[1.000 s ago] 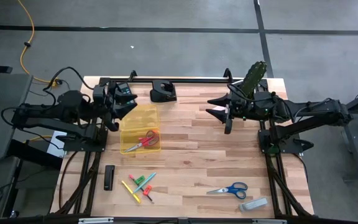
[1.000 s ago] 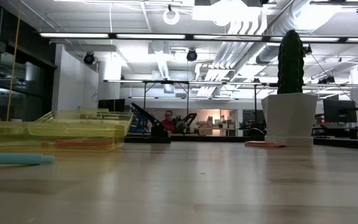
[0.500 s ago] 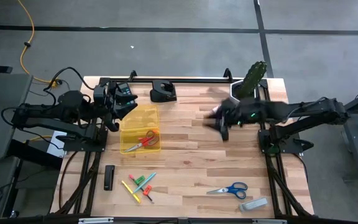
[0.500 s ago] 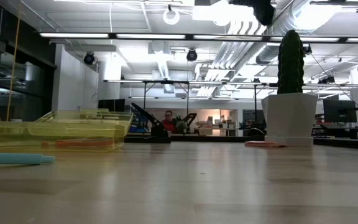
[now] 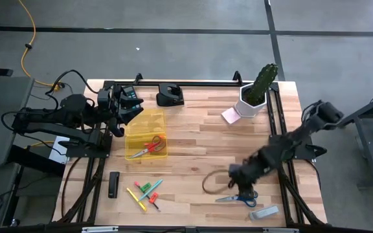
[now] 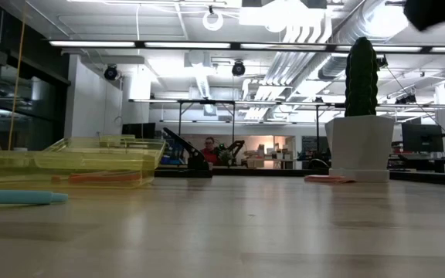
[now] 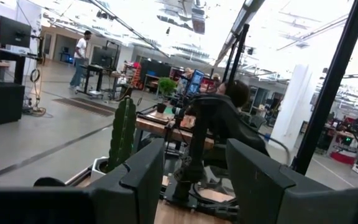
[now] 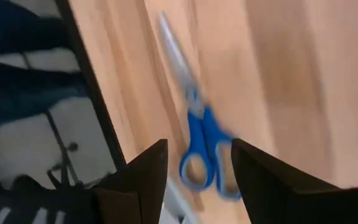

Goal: Pack school essentials
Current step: Put the blue scissors into the yellow supply box

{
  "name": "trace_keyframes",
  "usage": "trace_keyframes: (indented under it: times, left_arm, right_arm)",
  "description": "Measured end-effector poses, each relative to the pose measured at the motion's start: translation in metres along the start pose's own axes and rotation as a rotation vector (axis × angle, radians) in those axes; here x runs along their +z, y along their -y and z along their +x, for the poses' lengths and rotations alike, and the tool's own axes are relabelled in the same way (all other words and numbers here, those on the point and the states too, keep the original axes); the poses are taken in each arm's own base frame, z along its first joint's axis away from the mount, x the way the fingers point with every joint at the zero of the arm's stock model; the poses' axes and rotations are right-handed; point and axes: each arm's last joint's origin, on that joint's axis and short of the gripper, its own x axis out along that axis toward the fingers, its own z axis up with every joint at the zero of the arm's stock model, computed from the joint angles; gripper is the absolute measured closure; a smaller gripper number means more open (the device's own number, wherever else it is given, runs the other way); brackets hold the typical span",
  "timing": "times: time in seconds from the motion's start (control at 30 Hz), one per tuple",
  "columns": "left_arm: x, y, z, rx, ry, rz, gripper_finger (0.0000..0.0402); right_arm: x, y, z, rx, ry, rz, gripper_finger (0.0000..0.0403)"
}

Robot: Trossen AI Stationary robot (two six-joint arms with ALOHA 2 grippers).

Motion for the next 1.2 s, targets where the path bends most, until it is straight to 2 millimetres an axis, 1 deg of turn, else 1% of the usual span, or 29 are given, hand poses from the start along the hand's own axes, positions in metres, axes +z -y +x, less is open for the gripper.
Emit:
trace_keyframes:
  times: [0.1, 0.23, 0.33, 0.43, 0.6, 0.77, 1.2]
  left_arm:
    - [0.0, 0.0, 0.0, 0.0, 0.0, 0.015, 0.0241]
    - [0.0, 0.0, 0.0, 0.0, -0.003, 0.041, 0.0241]
    - [0.0, 0.0, 0.0, 0.004, -0.002, 0.053, 0.0241]
    - [0.0, -0.001, 0.0, 0.018, 0.005, 0.052, 0.0241]
    - [0.001, -0.001, 0.0, 0.022, 0.009, 0.052, 0.0241]
    - [0.001, -0.001, 0.0, 0.03, 0.011, 0.051, 0.0241]
    - [0.003, -0.001, 0.0, 0.048, 0.034, 0.046, 0.0241]
  right_arm:
    - [-0.016, -0.009, 0.023, -0.062, -0.072, 0.078, 0.0234]
    - [-0.031, -0.019, 0.049, -0.113, -0.113, 0.18, 0.0234]
    - [-0.038, -0.023, 0.064, -0.136, -0.133, 0.227, 0.0234]
    - [-0.042, -0.022, 0.073, -0.178, -0.146, 0.298, 0.0234]
    - [-0.041, -0.019, 0.083, -0.219, -0.15, 0.369, 0.0234]
    - [-0.041, -0.017, 0.088, -0.249, -0.155, 0.367, 0.0234]
    - [-0.037, -0.013, 0.083, -0.261, -0.15, 0.299, 0.0234]
